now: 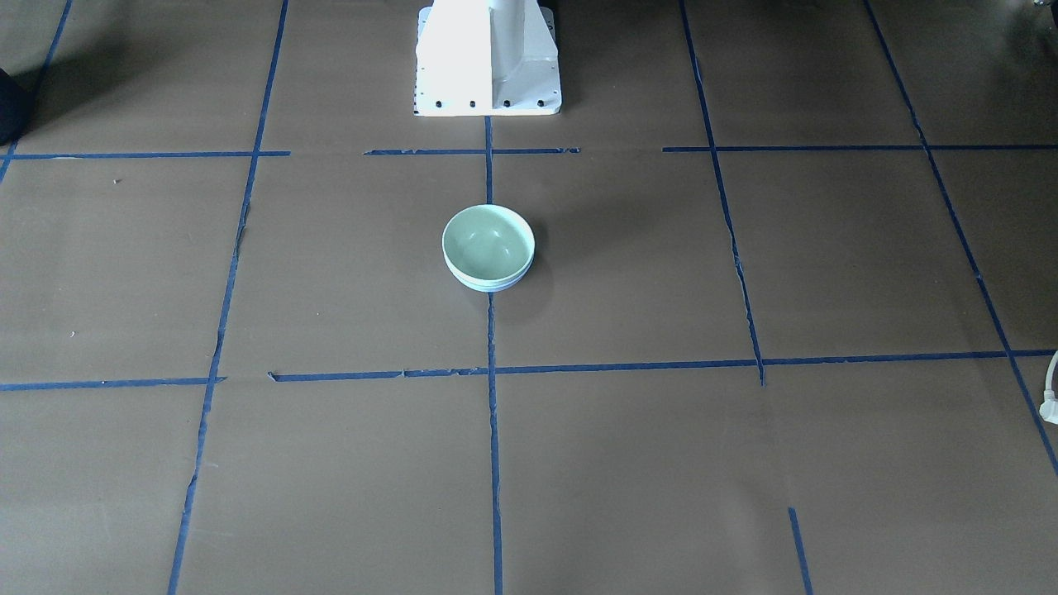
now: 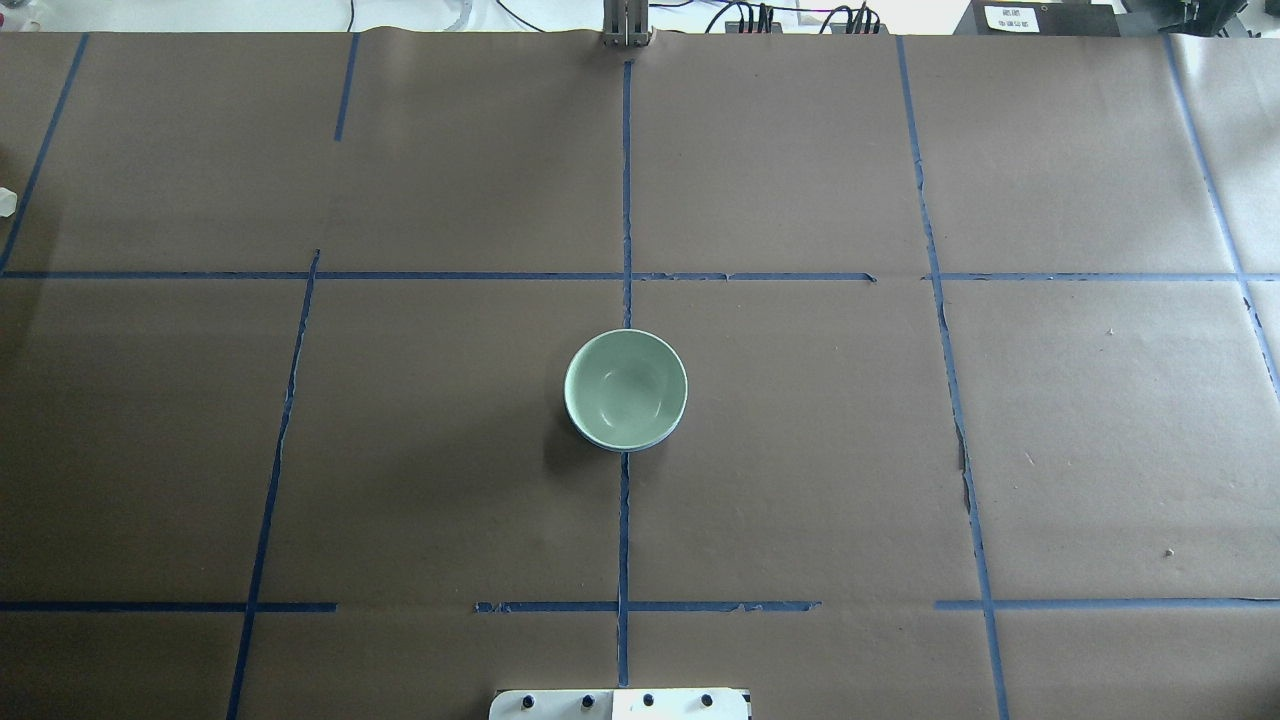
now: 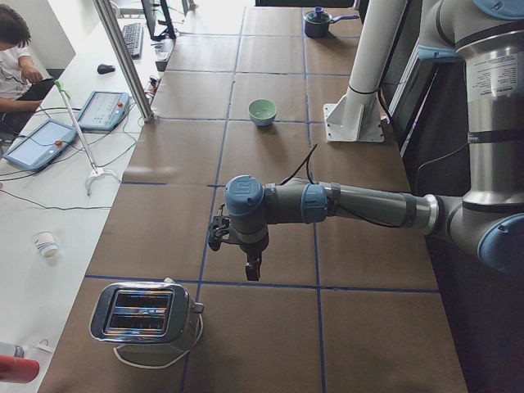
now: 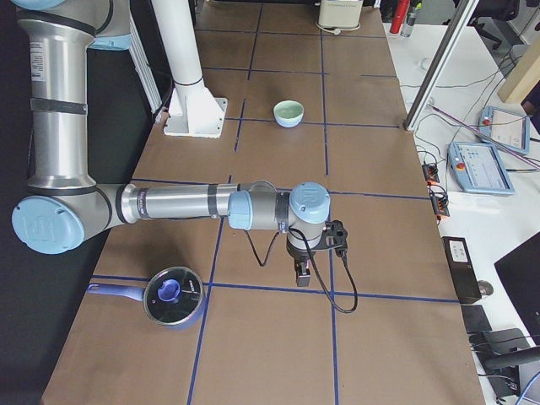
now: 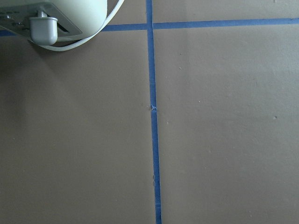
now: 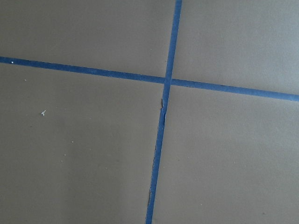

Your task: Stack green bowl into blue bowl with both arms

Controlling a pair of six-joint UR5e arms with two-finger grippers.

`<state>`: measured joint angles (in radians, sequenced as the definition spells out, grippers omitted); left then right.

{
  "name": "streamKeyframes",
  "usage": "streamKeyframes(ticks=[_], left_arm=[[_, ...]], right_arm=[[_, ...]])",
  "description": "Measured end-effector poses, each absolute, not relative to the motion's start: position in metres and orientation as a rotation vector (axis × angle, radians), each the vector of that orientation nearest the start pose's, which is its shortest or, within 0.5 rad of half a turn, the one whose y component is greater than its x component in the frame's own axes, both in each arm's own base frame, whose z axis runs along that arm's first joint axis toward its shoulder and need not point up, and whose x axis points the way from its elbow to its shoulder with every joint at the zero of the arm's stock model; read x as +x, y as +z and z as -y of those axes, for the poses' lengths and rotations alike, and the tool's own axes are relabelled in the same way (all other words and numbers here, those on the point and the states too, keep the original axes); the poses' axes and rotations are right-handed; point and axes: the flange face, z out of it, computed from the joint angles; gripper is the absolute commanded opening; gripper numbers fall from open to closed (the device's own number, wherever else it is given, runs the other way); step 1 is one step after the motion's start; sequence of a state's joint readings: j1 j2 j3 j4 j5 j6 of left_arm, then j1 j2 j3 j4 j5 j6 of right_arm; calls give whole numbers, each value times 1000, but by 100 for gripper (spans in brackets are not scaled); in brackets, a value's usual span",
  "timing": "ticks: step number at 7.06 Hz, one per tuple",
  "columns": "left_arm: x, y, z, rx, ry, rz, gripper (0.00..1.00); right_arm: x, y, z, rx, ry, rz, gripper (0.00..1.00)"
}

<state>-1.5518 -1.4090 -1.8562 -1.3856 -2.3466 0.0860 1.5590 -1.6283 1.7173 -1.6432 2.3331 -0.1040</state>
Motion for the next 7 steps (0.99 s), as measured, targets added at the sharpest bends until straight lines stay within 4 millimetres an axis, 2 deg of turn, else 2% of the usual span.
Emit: streamKeyframes(ticks=[7], left_arm=[[-55,604,418,-18,88,-770,100]], right_arm=[[56,634,457,-36,-52,771,100]])
